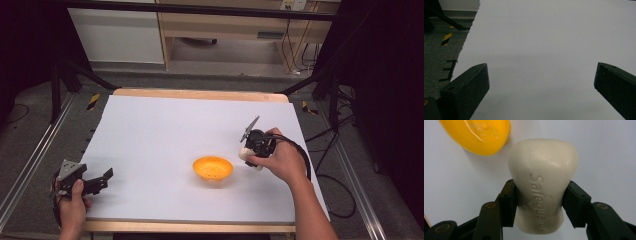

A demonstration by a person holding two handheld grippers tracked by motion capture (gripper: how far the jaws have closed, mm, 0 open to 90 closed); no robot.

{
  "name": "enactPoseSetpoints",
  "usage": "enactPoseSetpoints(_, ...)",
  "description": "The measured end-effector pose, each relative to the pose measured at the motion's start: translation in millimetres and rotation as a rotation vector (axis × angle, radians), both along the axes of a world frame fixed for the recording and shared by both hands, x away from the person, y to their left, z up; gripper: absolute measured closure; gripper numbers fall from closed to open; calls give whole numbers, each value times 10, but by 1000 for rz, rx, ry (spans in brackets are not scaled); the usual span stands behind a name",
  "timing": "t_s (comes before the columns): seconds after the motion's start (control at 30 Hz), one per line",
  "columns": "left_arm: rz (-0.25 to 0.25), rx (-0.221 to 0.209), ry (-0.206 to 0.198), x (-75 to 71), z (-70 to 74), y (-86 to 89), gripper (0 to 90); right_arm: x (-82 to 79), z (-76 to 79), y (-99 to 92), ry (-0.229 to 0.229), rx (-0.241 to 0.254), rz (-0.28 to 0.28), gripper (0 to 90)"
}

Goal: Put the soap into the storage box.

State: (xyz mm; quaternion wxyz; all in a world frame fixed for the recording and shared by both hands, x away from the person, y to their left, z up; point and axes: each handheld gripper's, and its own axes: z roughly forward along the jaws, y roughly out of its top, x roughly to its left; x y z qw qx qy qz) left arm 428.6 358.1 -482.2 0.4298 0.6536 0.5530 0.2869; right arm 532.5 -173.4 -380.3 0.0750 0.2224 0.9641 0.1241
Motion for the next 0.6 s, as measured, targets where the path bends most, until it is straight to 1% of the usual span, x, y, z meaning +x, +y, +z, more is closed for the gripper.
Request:
enactPoseSetpoints(0.07, 1, -1, 0, 0, 0, 0, 0, -11, 19, 53, 8, 0, 3, 498)
enactPoseSetpoints(0.1, 0, -1, 0, 0, 0, 0, 0, -3, 20, 71, 4, -3, 19, 498)
enactPoseSetpoints(0.13, 0, -1, -1, -1, 0, 0, 0, -16, 28, 108, 9, -7, 5, 498)
enactPoseSetpoints(0.17, 0, -1, -1, -1, 0, 0, 0, -3, 32, 123, 5, -8, 35, 498)
enactPoseSetpoints(0.2, 0, -2, -1, -1, 0, 1, 0, 0, 40, 149, 1, -9, 50, 498)
enactPoseSetpoints(0.23, 0, -2, -1, -1, 0, 1, 0, -15, 54, 185, 7, -12, 38, 498)
enactPoseSetpoints(0.3, 0, -2, 0, 0, 0, 1, 0, -10, 74, 235, 1, -17, 66, 498)
enactPoseSetpoints(0.33, 0, -2, 0, 0, 0, 1, 0, -19, 89, 268, 4, -21, 63, 498)
enactPoseSetpoints(0.37, -1, -2, 0, 0, 0, 1, 0, -13, 98, 290, -3, -23, 83, 498)
enactPoseSetpoints(0.4, -1, -2, 0, 0, 0, 1, 0, -24, 113, 325, 4, -25, 70, 498)
enactPoseSetpoints(0.43, -1, -2, 0, 0, 0, 1, 0, -16, 118, 341, -3, -21, 95, 498)
enactPoseSetpoints(0.47, -1, -3, 0, 0, 0, 1, 0, -20, 128, 368, -1, -22, 95, 498)
enactPoseSetpoints(0.5, -1, -3, 0, -1, 0, 1, 0, -12, 133, 385, -8, -22, 114, 498)
enactPoseSetpoints(0.53, -1, -3, 0, -1, 0, 1, 0, -31, 142, 418, -1, -23, 88, 498)
enactPoseSetpoints(0.57, -1, -3, 0, -1, 0, 1, 0, -17, 144, 426, -9, -22, 117, 498)
enactPoseSetpoints(0.6, -1, -2, 0, 0, 0, 2, 0, -33, 151, 455, -2, -22, 96, 498)
